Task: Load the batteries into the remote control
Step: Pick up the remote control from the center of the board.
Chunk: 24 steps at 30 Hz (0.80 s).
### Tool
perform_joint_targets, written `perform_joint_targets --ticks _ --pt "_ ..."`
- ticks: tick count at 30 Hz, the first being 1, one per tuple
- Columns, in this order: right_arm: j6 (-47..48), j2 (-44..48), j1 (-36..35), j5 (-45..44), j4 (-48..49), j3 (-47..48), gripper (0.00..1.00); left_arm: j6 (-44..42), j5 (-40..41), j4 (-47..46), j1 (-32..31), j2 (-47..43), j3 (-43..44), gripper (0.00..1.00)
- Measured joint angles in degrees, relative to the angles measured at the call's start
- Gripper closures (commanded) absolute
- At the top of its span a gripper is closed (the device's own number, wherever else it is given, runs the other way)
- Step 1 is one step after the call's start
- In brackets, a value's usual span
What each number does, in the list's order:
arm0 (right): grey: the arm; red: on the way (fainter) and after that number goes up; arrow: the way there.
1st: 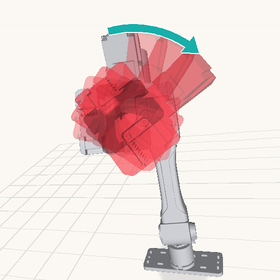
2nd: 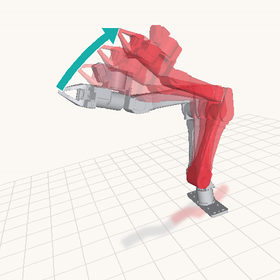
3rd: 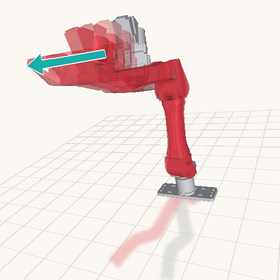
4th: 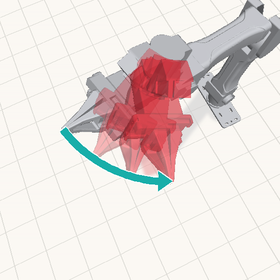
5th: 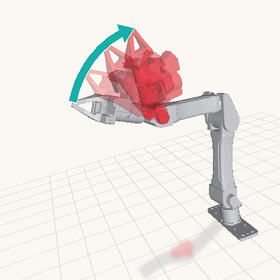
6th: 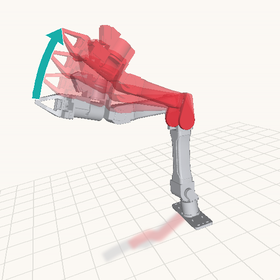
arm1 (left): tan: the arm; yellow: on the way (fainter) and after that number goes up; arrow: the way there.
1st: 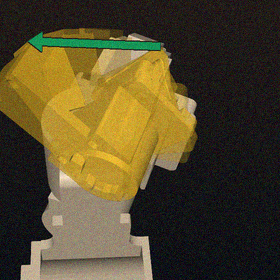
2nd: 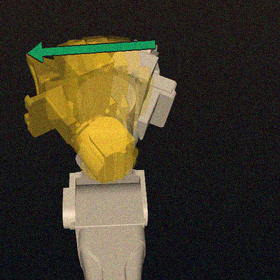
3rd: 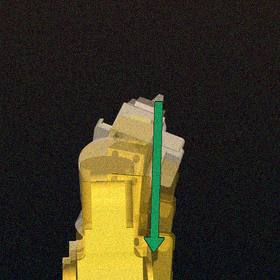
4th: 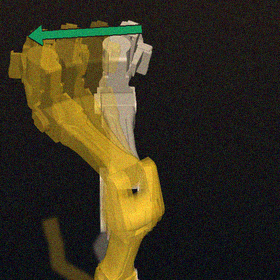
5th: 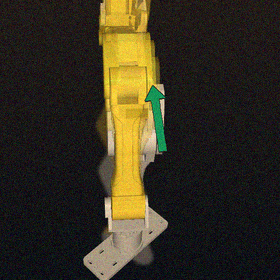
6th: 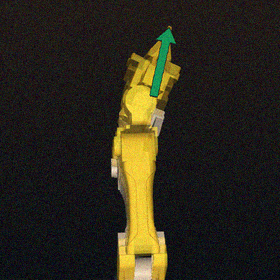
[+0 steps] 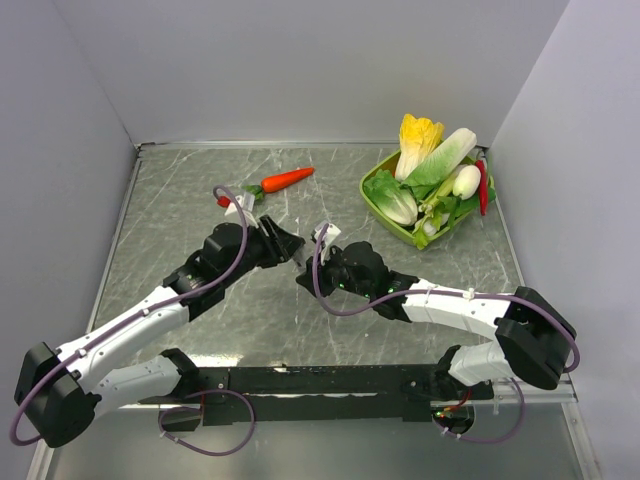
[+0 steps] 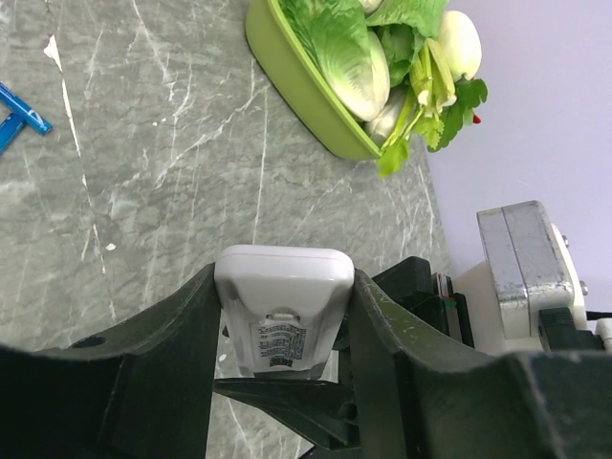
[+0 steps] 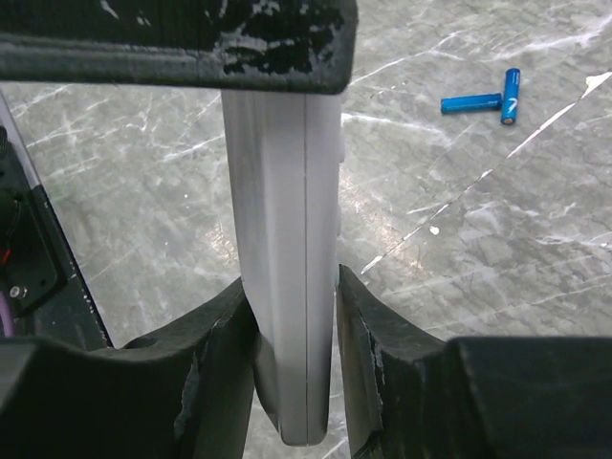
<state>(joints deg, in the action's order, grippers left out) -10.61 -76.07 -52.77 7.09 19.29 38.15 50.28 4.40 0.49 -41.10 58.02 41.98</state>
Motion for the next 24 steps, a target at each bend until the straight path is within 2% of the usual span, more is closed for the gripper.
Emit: perform_joint_targets --ticks 4,7,8,10,11,12,13,14,15,18,21,24 --pt "-0.24 0.00 -0.13 0.02 0.07 0.00 0.57 -0.09 0.04 1.16 -0.55 0.02 0.24 0.99" --pt "-0.74 0.00 -0.13 0.02 0.52 0.00 0.64 -0.09 0.09 1.33 -0.96 0.07 0.24 0.99" --pt "-0.92 0.00 -0.13 0.04 0.74 0.00 0.74 -0.09 0.17 1.33 -1.11 0.07 0.24 0.99" --pt "-1.68 0.00 -0.13 -0.02 1.01 -0.02 0.85 -0.04 0.39 1.31 -1.27 0.07 0.24 0.99" --pt "-2.16 0.00 -0.13 0.37 1.18 -0.07 0.96 -0.09 0.48 1.29 -1.29 0.04 0.26 0.99" --pt "-2.27 0.00 -0.13 0.28 1.38 -0.24 1.00 -0.09 0.63 1.36 -1.31 0.02 0.26 0.99" --pt "-2.32 0.02 -0.11 0.33 1.57 -0.37 1.00 -0.07 0.85 1.51 -1.38 0.00 0.26 0.95" --pt "-2.43 0.02 -0.13 0.39 1.88 -0.66 1.00 -0.09 1.11 1.75 -1.46 -0.07 0.26 0.87" --pt "-2.45 0.09 -0.13 0.48 2.38 -1.03 1.00 -0.15 1.25 2.01 -1.53 -0.15 0.28 0.66" --pt "-2.89 0.63 -0.11 1.20 4.07 -2.56 1.00 -0.28 1.46 3.32 -1.95 -0.57 0.50 0.36" --pt "-3.50 1.97 -0.09 1.57 5.68 -4.22 1.00 -1.55 1.70 4.57 -1.99 -2.16 0.52 0.20" --pt "-4.57 4.81 0.92 0.42 5.53 -7.08 1.00 -3.63 3.26 5.84 -0.76 -6.60 0.52 0.10"
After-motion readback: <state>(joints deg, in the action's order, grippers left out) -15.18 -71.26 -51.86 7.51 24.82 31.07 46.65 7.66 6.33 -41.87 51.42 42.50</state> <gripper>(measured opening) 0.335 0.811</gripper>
